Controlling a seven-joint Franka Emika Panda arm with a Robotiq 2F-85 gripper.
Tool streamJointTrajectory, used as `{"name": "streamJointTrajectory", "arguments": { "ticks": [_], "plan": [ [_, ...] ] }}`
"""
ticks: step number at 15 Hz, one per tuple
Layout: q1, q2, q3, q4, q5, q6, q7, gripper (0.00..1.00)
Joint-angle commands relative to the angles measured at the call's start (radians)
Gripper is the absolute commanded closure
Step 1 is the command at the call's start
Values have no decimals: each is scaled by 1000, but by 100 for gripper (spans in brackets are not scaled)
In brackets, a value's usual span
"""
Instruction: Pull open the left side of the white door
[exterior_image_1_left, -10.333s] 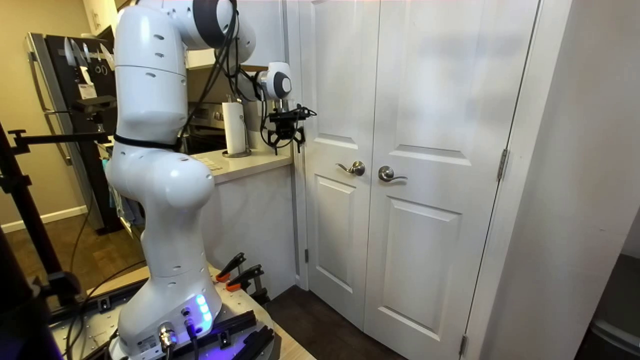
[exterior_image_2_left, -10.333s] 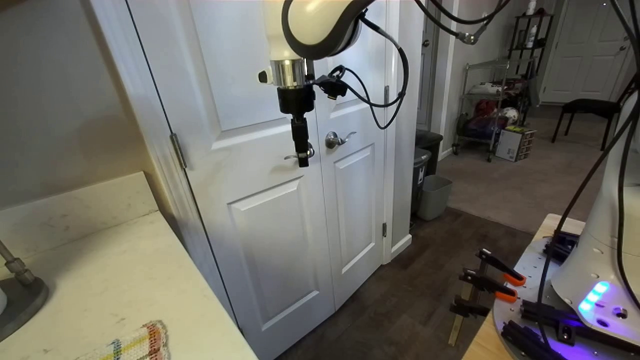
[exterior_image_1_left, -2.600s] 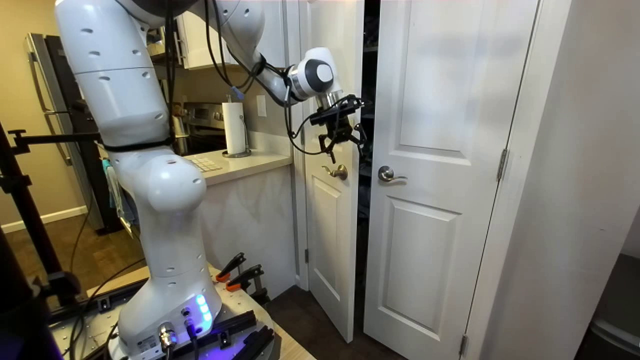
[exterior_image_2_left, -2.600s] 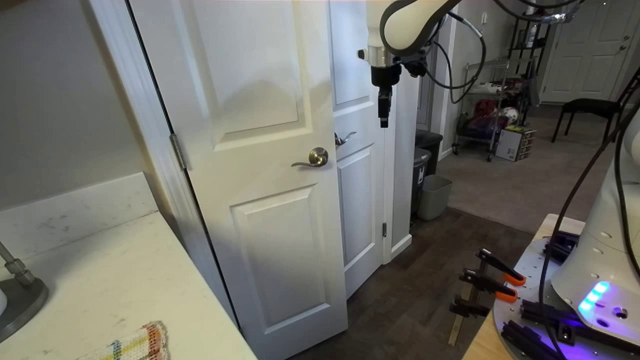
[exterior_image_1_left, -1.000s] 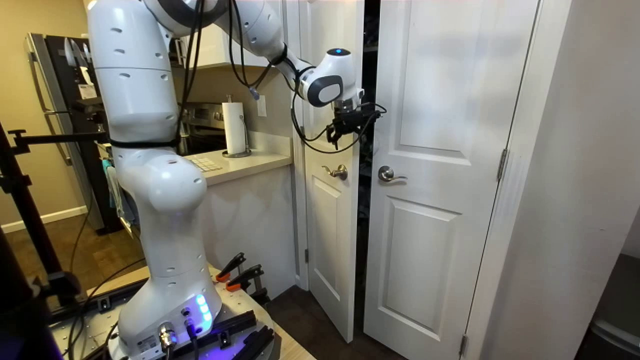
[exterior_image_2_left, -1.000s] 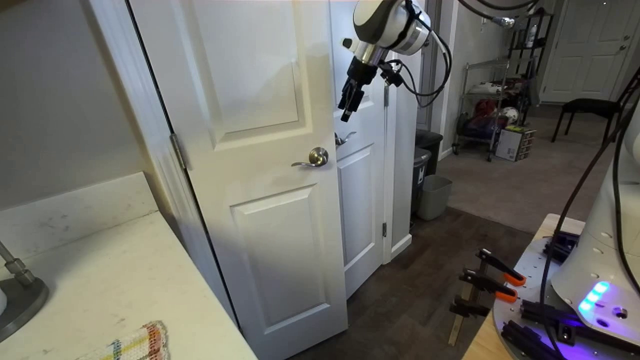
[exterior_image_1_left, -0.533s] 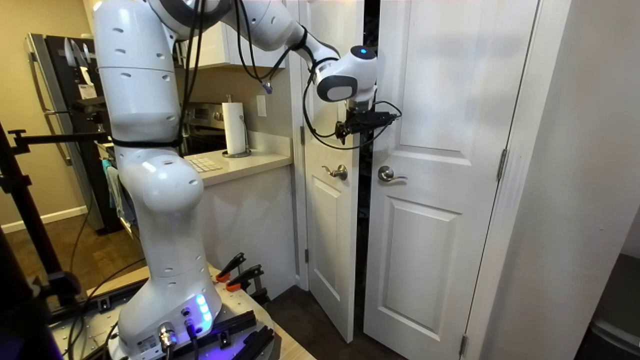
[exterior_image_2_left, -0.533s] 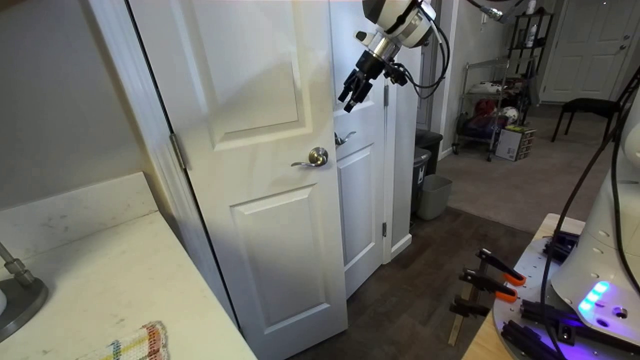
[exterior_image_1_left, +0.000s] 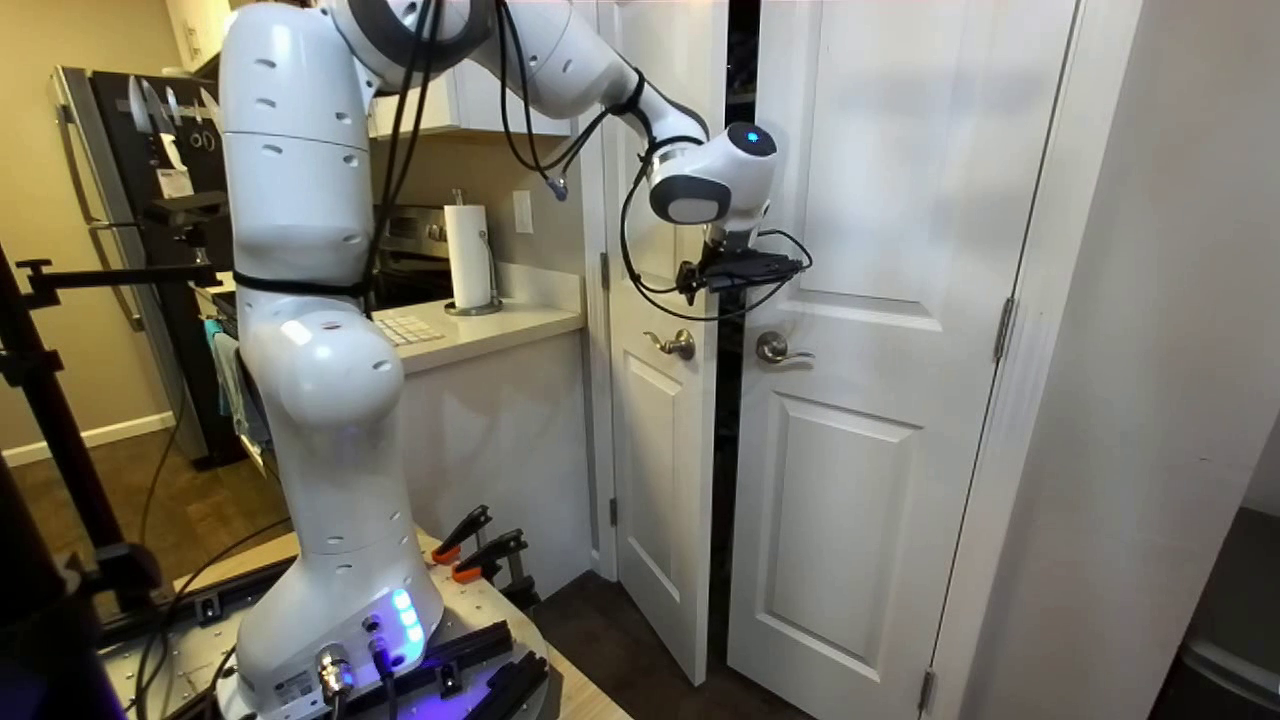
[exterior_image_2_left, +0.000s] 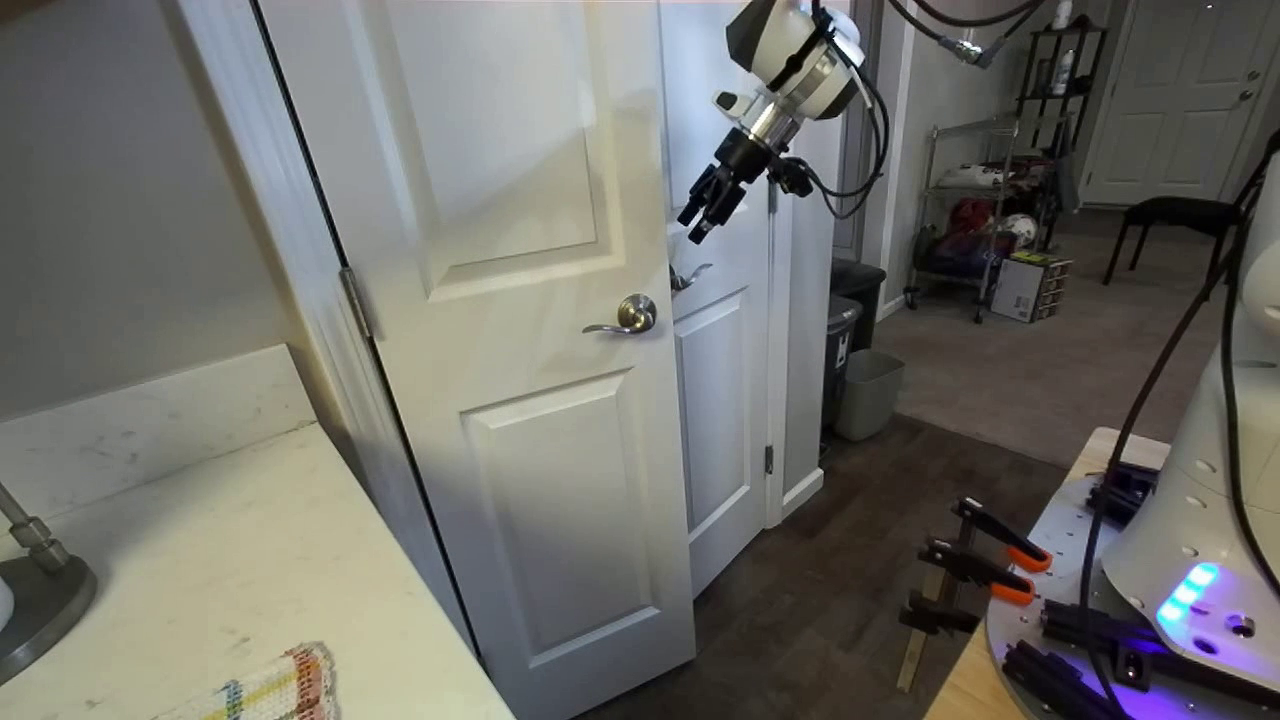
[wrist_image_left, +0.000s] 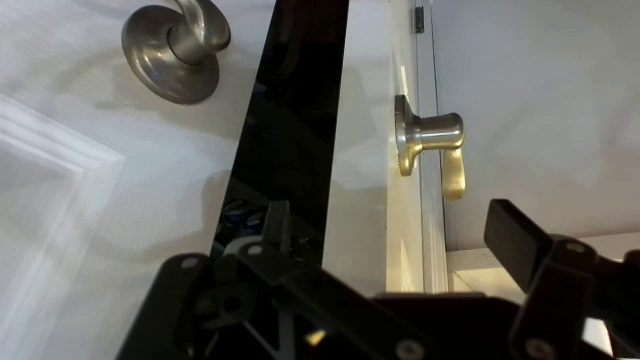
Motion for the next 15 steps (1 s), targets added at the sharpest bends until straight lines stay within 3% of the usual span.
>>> {"name": "streamJointTrajectory", "arguments": {
  "ticks": [1, 10, 15],
  "plan": [
    [-21, 51, 11, 70, 33, -39, -48, 0],
    [-21, 139, 63, 187, 109, -85, -42, 0],
    [-18, 140, 64, 180, 83, -116, -6, 0]
  ]
}}
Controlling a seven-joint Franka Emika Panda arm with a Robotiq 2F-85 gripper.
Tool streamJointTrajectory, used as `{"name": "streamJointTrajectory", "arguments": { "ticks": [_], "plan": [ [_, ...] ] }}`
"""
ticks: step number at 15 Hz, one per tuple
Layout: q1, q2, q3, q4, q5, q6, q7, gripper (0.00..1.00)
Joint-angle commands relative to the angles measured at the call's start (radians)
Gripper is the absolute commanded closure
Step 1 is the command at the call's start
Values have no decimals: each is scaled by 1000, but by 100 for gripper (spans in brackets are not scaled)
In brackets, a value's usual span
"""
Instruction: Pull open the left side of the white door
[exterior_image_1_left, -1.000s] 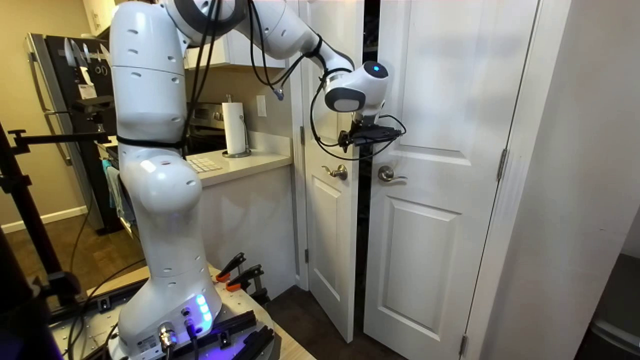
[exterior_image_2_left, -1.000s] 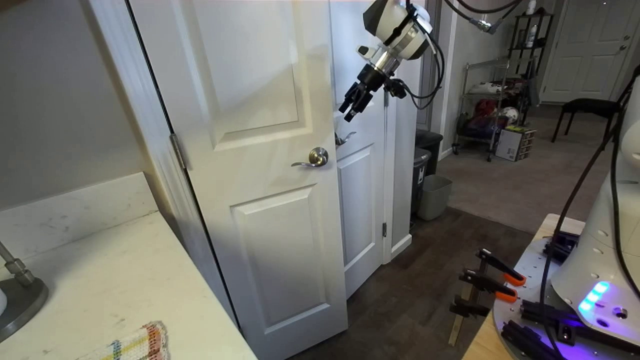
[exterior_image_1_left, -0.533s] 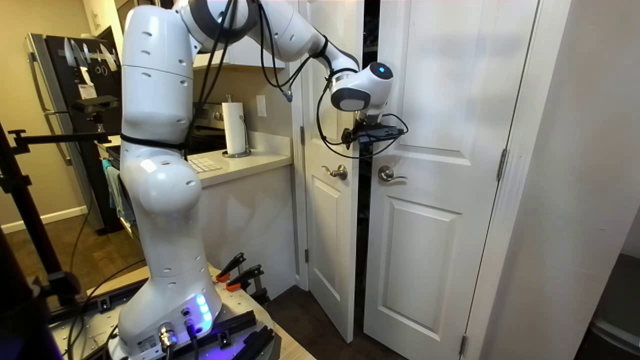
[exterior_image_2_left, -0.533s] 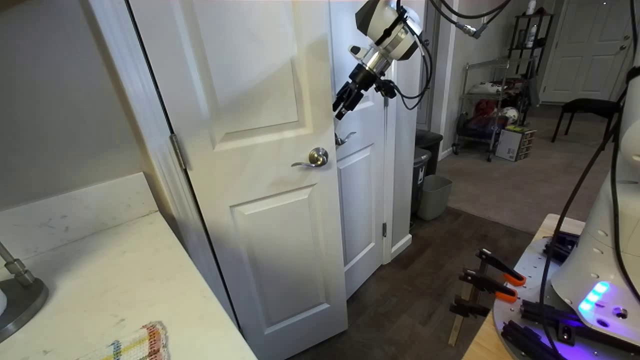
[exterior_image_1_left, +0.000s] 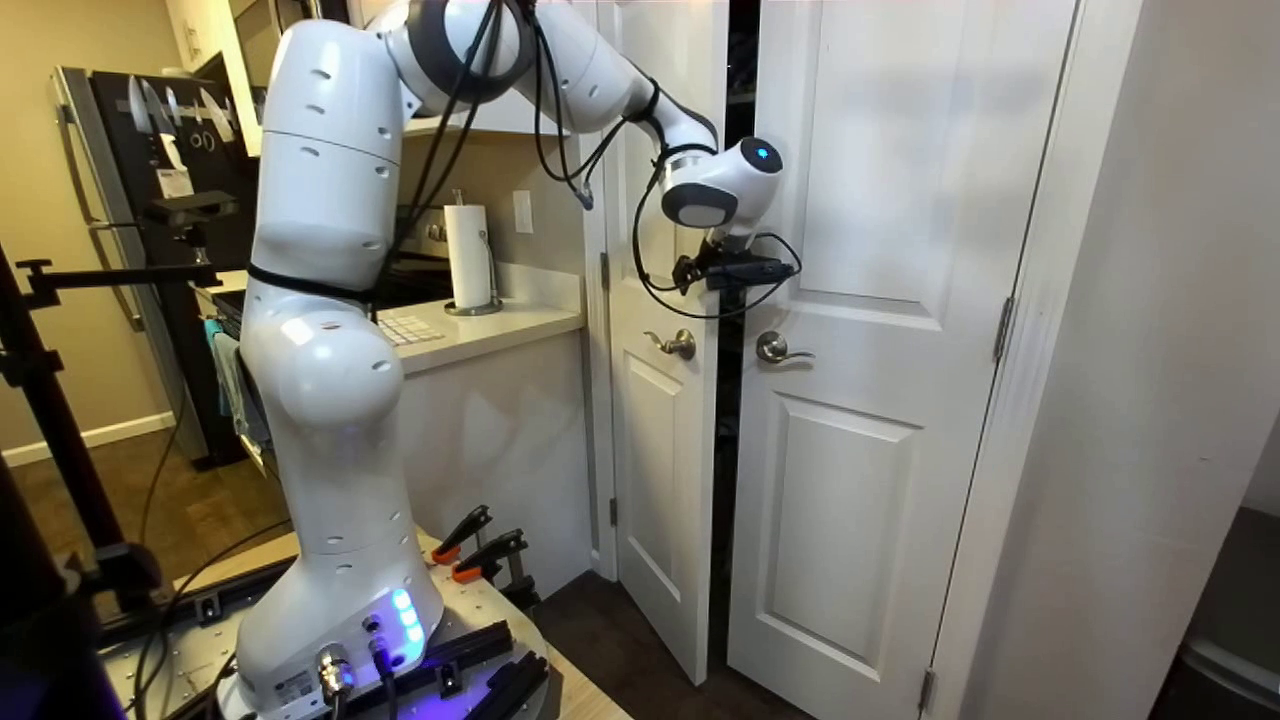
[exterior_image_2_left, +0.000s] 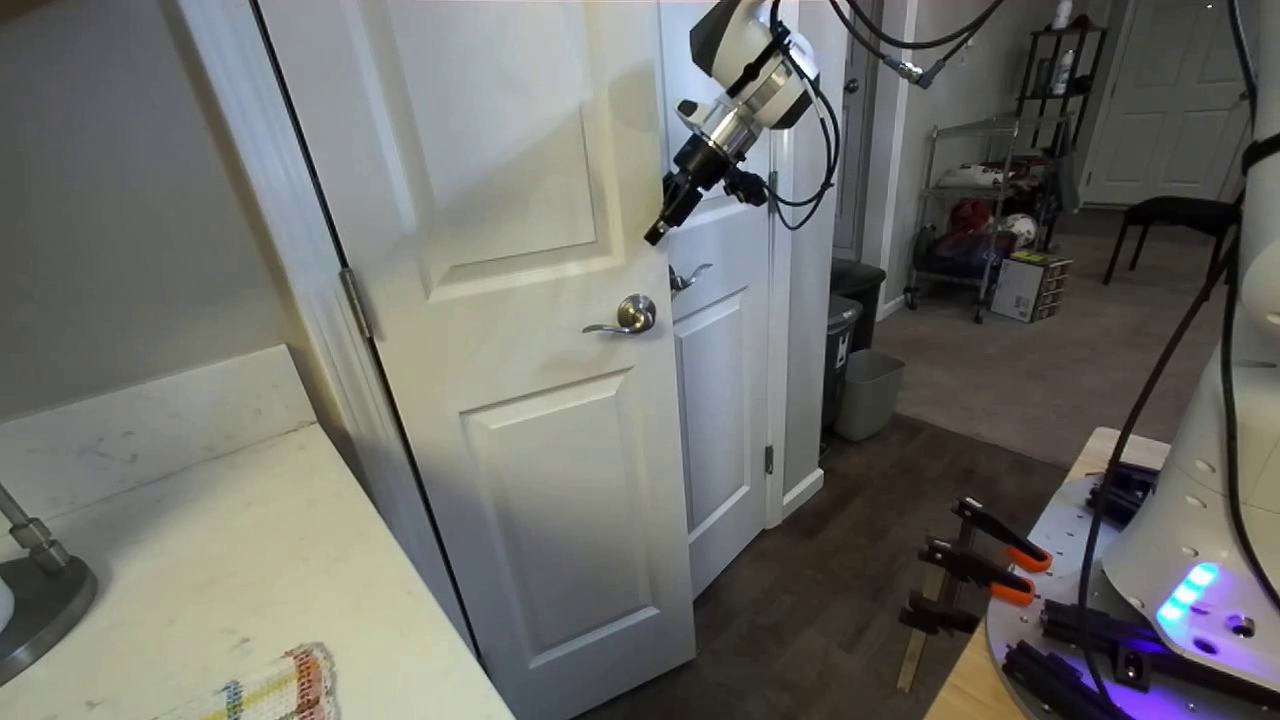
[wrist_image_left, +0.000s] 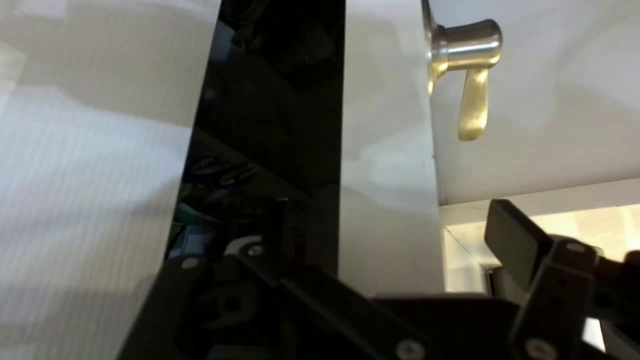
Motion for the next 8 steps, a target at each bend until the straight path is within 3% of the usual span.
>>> {"name": "streamJointTrajectory", "arguments": {
  "ticks": [1, 5, 8],
  "plan": [
    [-11, -1, 3, -1, 1, -36, -4, 0],
    [-4, -20, -1, -27, -14, -40, 15, 0],
    [20, -48, -11, -67, -100, -14, 82, 0]
  ]
}}
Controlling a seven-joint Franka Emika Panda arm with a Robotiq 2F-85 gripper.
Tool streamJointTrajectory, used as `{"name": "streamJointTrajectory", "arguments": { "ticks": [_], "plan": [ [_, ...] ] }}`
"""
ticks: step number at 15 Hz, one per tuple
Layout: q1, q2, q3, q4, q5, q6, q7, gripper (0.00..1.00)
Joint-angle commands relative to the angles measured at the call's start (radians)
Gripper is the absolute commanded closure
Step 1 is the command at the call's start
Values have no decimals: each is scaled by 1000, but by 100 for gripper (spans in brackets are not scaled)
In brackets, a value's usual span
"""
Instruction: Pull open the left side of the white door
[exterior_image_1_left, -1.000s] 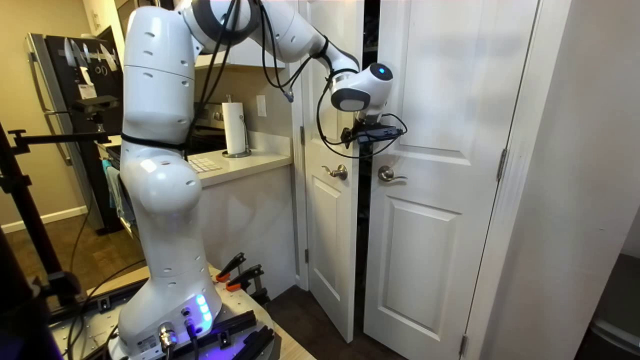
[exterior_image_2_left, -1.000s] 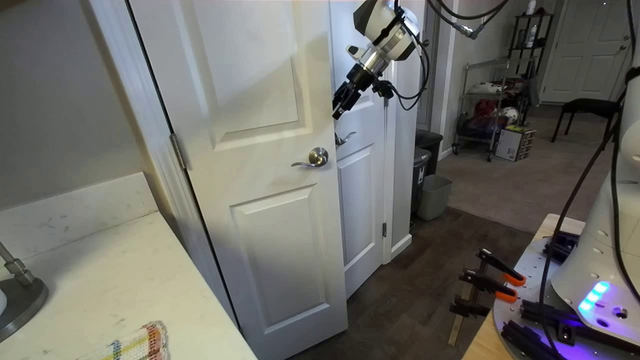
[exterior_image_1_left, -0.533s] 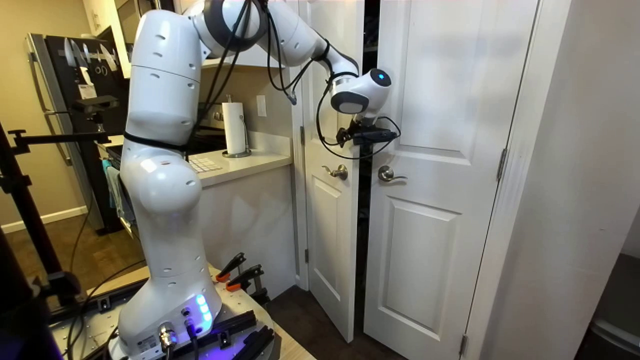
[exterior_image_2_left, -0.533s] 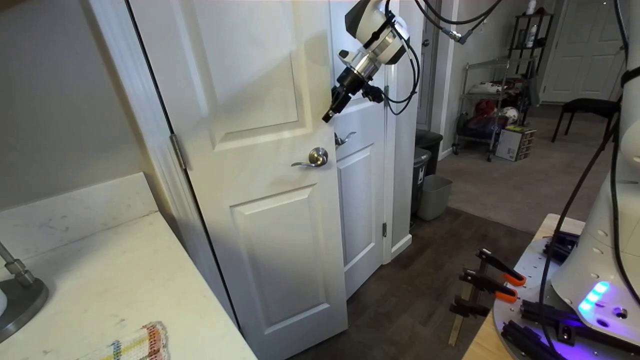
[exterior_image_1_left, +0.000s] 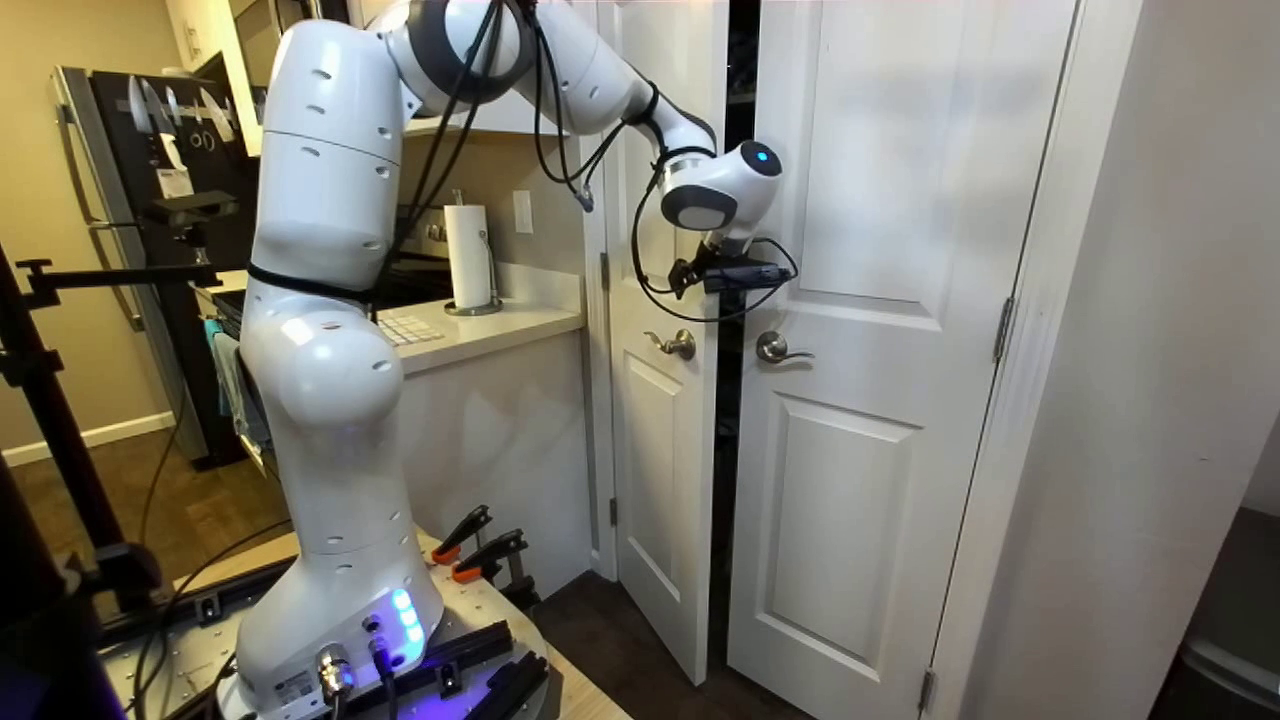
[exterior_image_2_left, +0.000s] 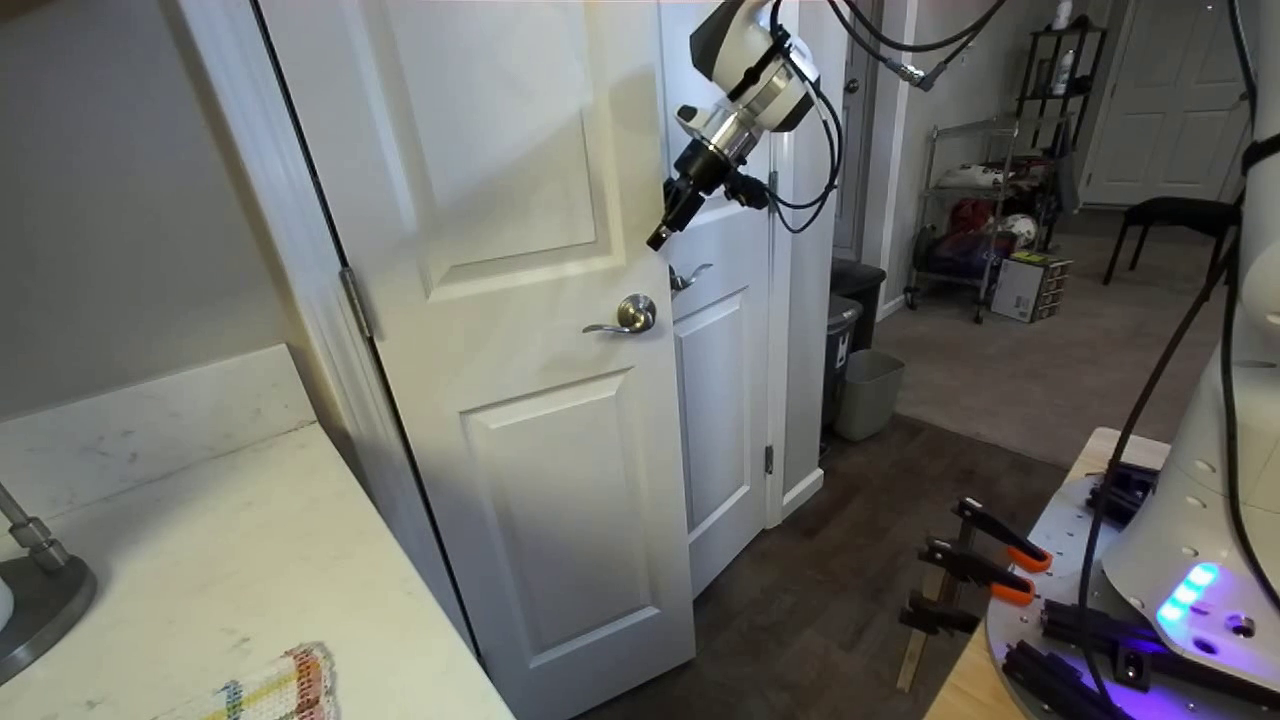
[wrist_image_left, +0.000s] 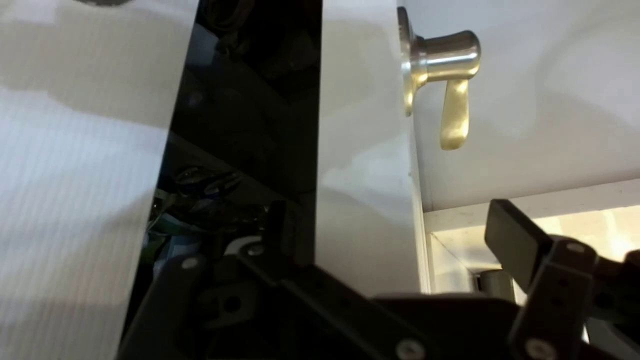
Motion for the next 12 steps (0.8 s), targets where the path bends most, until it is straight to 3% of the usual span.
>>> {"name": "streamJointTrajectory", "arguments": {
  "ticks": [1, 6, 12],
  "plan": [
    [20, -57, -11, -71, -117, 13, 92, 0],
    [12, -114, -16, -143, -300, 7, 204, 0],
    [4, -152, -11, -186, -346, -7, 226, 0]
  ]
}}
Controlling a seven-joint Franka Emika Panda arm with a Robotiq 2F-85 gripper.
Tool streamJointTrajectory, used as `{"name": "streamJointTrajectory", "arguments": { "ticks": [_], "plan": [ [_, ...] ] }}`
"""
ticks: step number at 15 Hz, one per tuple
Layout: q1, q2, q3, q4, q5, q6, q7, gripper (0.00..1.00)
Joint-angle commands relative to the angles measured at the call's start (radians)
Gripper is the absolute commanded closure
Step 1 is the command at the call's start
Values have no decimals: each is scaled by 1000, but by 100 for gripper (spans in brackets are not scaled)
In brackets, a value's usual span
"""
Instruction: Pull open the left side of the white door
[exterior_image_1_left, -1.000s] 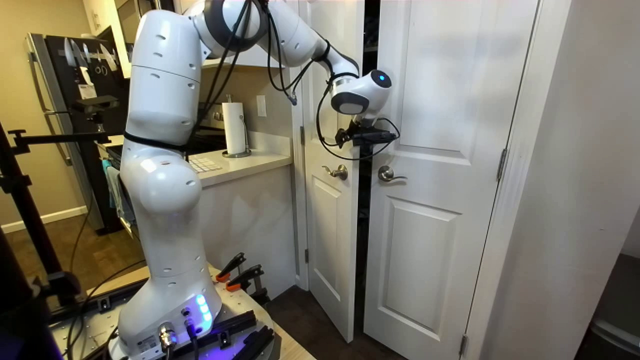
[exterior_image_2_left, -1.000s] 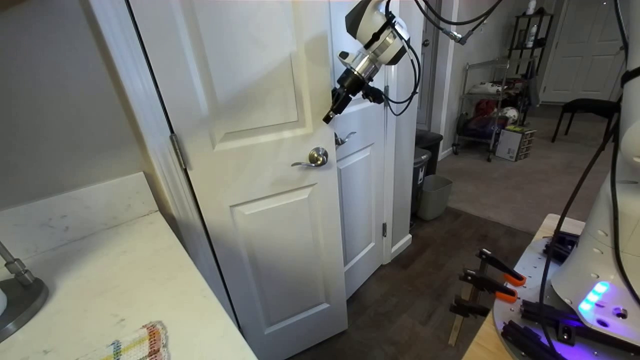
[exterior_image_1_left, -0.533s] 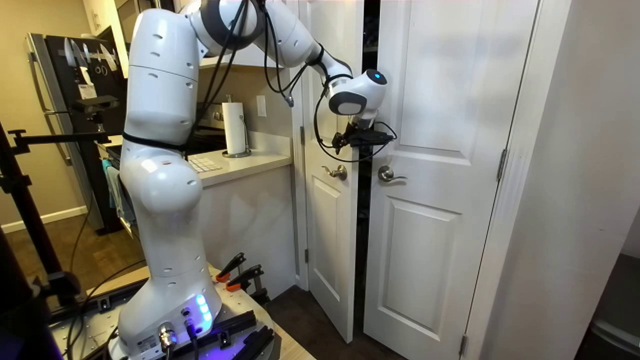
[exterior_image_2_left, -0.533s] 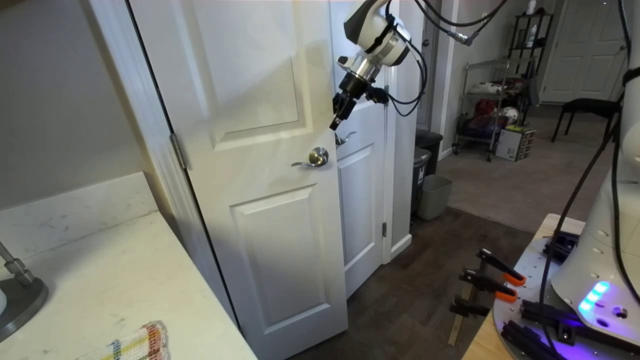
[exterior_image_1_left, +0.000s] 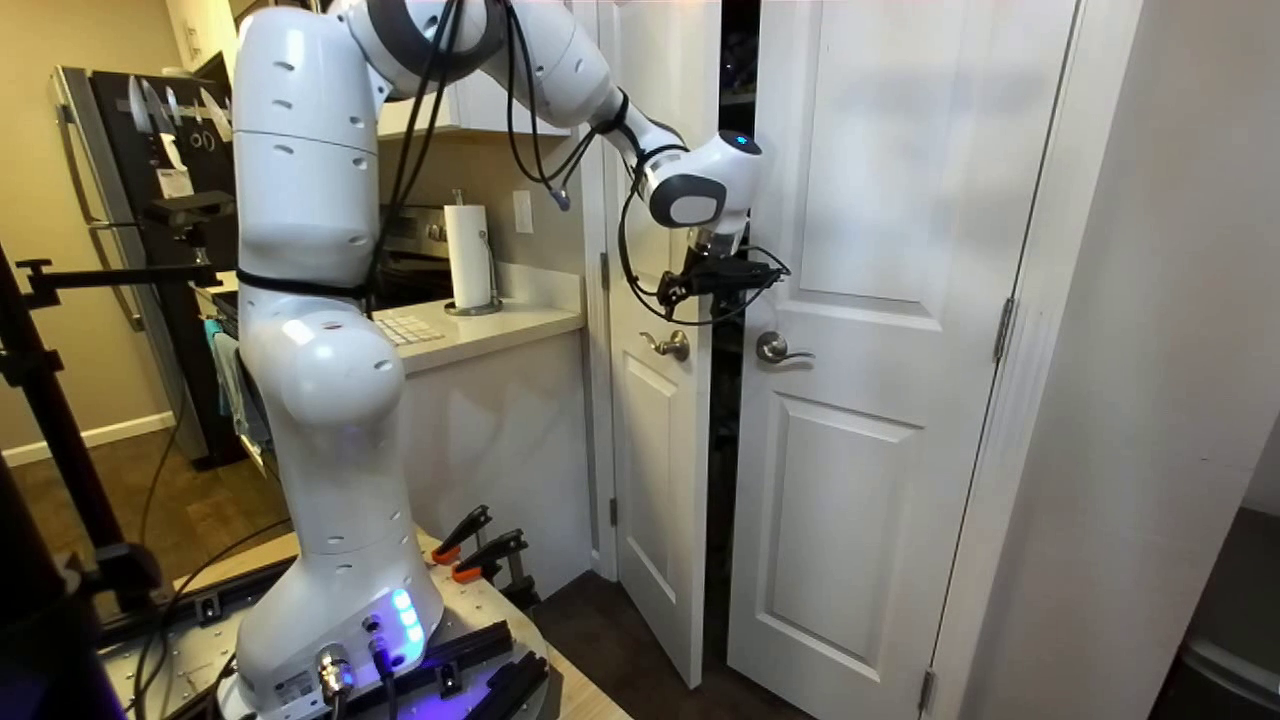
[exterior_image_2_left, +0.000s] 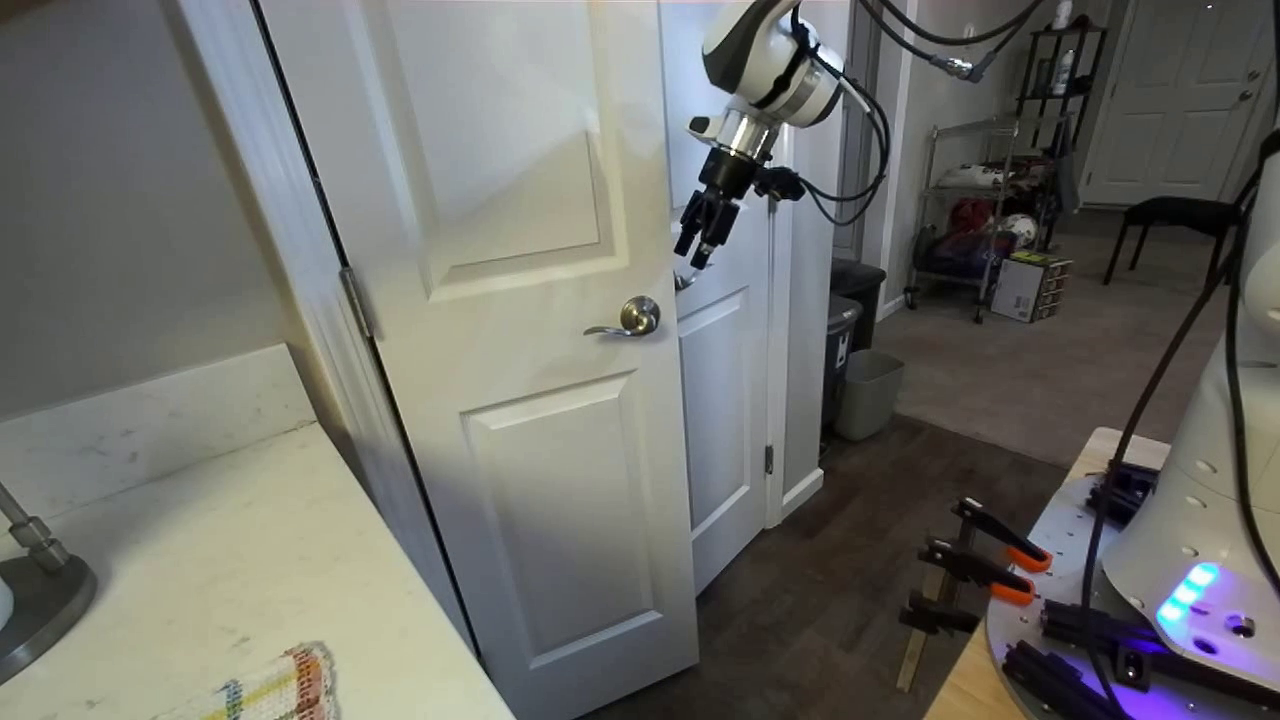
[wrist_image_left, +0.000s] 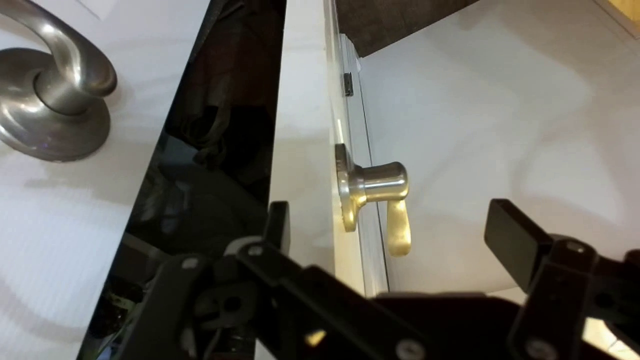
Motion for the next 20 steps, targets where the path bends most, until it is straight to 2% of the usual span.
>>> {"name": "streamJointTrajectory", "arguments": {
  "ticks": [1, 5, 12, 20],
  "plan": [
    [-5, -51, 3, -50, -30, -5, 33, 0],
    [3, -64, -2, -70, -97, 68, 88, 0],
    [1, -37, 23, -33, -67, 234, 71, 0],
    [4, 4, 67, 37, 36, 202, 93, 0]
  ]
}}
